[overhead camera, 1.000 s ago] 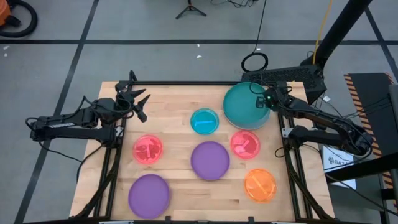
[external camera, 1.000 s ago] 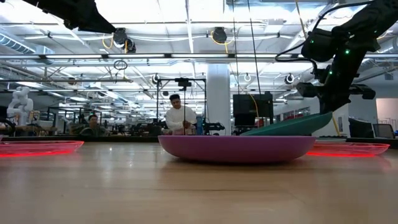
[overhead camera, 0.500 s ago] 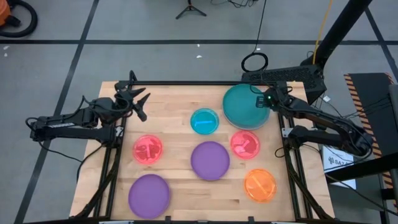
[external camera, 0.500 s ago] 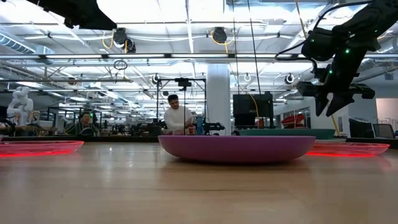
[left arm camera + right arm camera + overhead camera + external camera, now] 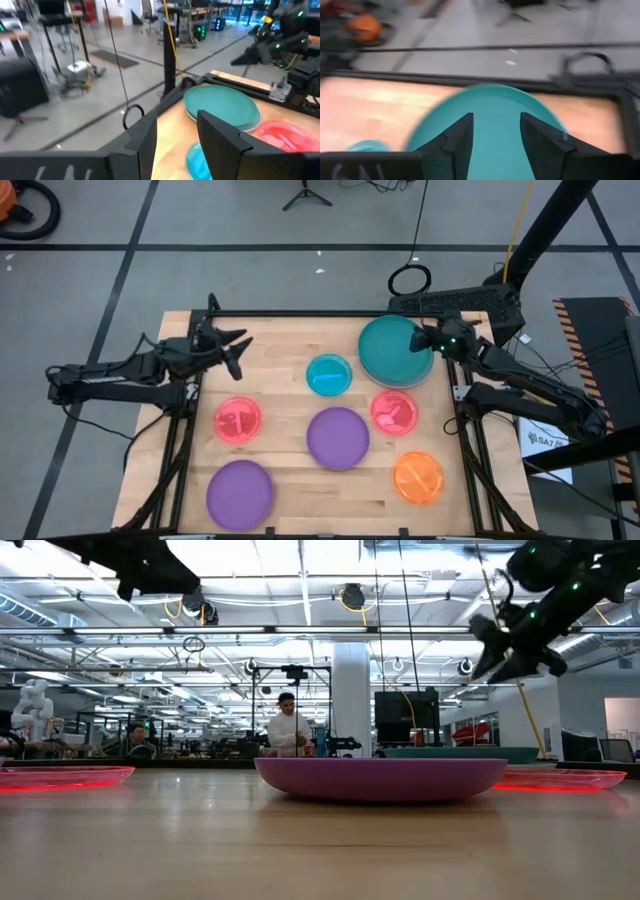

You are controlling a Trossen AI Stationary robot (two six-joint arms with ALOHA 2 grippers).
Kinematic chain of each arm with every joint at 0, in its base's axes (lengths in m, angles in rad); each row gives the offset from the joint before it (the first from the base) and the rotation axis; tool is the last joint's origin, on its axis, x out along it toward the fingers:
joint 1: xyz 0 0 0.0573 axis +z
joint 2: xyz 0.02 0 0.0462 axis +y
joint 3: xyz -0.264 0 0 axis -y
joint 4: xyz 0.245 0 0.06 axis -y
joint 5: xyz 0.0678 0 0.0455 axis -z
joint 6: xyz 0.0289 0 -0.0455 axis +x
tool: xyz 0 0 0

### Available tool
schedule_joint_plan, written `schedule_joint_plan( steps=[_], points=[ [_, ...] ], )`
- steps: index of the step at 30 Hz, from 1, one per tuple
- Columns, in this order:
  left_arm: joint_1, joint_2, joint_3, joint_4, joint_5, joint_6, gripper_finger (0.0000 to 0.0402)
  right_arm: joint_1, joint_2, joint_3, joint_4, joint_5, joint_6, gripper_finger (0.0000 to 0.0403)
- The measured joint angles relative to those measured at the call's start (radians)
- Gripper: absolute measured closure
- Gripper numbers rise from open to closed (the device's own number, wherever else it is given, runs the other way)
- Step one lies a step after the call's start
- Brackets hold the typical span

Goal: Stack plastic plates
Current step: Stack the right purple plate on top of the green plate

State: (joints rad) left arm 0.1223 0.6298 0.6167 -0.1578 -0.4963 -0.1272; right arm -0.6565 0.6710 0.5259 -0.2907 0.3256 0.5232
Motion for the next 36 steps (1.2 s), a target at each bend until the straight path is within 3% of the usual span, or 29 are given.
schedule_joint_plan(
  steps=[7, 12, 15, 25, 31, 36],
  points=[
    [-0.003, 0.172, 0.000, 0.013, 0.004, -0.195, 0.0254, 0.062, -0.050, 0.000, 0.214, -0.257, -0.169, 0.0246],
    [-0.029, 0.328, 0.000, 0.140, 0.010, -0.275, 0.0254, 0.083, -0.072, 0.000, 0.358, -0.383, -0.308, 0.0246],
    [-0.039, 0.415, 0.000, 0.243, 0.067, -0.305, 0.0254, 0.083, -0.094, 0.000, 0.395, -0.429, -0.382, 0.0246],
    [-0.067, 0.604, 0.002, 0.348, 0.305, -0.496, 0.0254, 0.083, -0.138, 0.002, 0.366, -0.435, -0.531, 0.0246],
    [-0.125, 0.750, 0.109, 0.327, 0.427, -0.420, 0.0254, 0.083, -0.144, 0.002, 0.410, -0.435, -0.573, 0.0246],
    [-0.194, 0.891, 0.250, 0.132, 0.441, -0.351, 0.0254, 0.083, -0.144, 0.002, 0.421, -0.435, -0.596, 0.0246]
  ],
)
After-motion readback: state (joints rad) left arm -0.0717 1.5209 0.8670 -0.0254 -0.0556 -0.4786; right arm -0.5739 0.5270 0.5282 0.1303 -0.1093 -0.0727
